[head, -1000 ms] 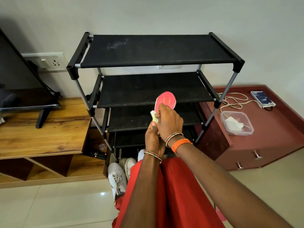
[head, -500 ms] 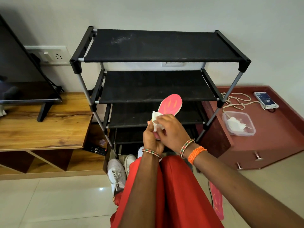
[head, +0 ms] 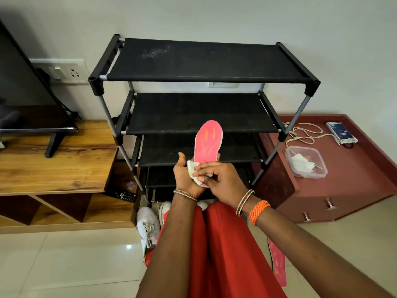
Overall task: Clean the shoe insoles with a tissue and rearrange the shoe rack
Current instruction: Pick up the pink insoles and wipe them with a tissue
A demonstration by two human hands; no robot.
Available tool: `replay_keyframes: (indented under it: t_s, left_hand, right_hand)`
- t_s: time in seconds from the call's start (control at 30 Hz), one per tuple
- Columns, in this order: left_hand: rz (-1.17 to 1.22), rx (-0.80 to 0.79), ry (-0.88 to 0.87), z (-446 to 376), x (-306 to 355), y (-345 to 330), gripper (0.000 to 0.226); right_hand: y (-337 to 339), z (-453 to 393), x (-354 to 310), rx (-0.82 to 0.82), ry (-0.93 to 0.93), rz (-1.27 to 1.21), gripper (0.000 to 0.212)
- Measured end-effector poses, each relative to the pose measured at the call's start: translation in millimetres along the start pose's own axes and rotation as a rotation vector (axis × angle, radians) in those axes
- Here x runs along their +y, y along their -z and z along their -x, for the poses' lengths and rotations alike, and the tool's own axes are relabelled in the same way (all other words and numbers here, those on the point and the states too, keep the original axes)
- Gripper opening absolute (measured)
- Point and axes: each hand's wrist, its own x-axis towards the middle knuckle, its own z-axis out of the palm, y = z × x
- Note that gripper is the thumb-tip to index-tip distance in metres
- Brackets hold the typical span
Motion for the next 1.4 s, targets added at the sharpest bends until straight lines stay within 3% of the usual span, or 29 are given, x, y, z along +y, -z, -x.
replay_keyframes:
  t_s: [0.1,0.17,0.27,0.4,0.5,0.7,0.77,0.93,1.13,1.2,1.3,1.4]
  left_hand:
    - [-0.093,0.046,-0.043,-2,-9,-4,0.075]
    - [-0.156,0.098,-0.090,-2,-17,-6,0.063]
    - [-0.239,0.115,-0.114,0,-22,-9,0.058]
    - [-0.434,0.109,-0.149,0,-25,-8,0.058]
    - [-0.574,0.107,-0.178,-1,-26,-5,0.058]
    - [-0.448,0.059,-0.173,0,-23,-7,0.062]
    - [-0.499,0.074,-0.191,-2,-24,-6,0.061]
    - [-0.597,0.113,-0.195,-5,-32,-5,0.054]
    - [-0.528,0.136,-0.166,-3,-26,-6,0.057]
    - [-0.598,0.157,-0.181,-2,-28,-6,0.060]
    - [-0.624,0.169,-0.190,-1,-28,-2,0.058]
    - [-0.567,0.137,-0.180,0,-27,-3,0.057]
  right_hand:
    - [0,-2,-4,0.061,0.025,0.210,0.020]
    - [-3,-5,-7,0.112,0.084,0.479,0.016]
    - [-1,-14,-8,0.237,0.156,0.725,0.010]
    - [15,-30,-7,0.296,0.041,0.583,0.019]
    - [25,-37,-6,0.389,-0.141,0.409,0.012]
    - [3,-10,-11,0.217,0.022,0.386,0.028]
    - [7,-15,-10,0.263,0.028,0.411,0.034]
    - [15,-40,4,0.471,-0.207,0.412,0.037]
    - [4,-17,9,0.397,0.062,0.568,0.035]
    - [24,-30,19,0.429,-0.019,0.634,0.038]
    - [42,-45,26,0.441,-0.154,0.500,0.044]
    - [27,-28,18,0.346,-0.004,0.425,0.046]
